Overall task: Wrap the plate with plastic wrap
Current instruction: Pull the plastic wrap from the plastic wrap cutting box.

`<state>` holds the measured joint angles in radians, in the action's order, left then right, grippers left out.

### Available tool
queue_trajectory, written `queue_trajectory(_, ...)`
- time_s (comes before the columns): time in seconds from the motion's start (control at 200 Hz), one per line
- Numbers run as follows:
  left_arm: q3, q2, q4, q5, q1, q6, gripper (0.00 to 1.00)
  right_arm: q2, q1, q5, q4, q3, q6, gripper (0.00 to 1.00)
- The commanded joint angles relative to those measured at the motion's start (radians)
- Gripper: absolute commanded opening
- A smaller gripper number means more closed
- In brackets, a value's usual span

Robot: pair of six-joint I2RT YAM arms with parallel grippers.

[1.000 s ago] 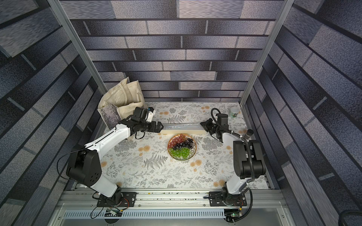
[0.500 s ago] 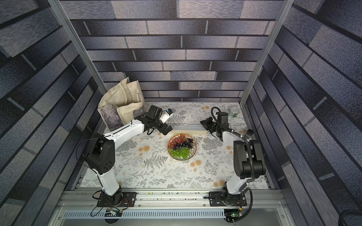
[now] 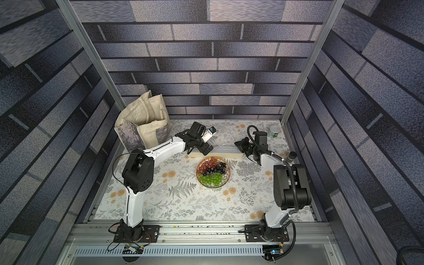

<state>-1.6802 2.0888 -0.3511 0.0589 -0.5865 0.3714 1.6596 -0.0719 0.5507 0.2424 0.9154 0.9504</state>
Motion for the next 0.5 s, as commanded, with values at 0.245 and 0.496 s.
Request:
queue_trajectory(0.245,0.016,0.010,0.003,-0.112,0.002,0.074,1.00,-0.027,0.001,-0.005,-0.014,0.025,-0.006,0.00)
queue_trajectory(0.496,0.079,-0.023,0.016,-0.135,0.016,0.115,1.00,-0.030,0.000,-0.011,-0.027,0.028,-0.011,0.00)
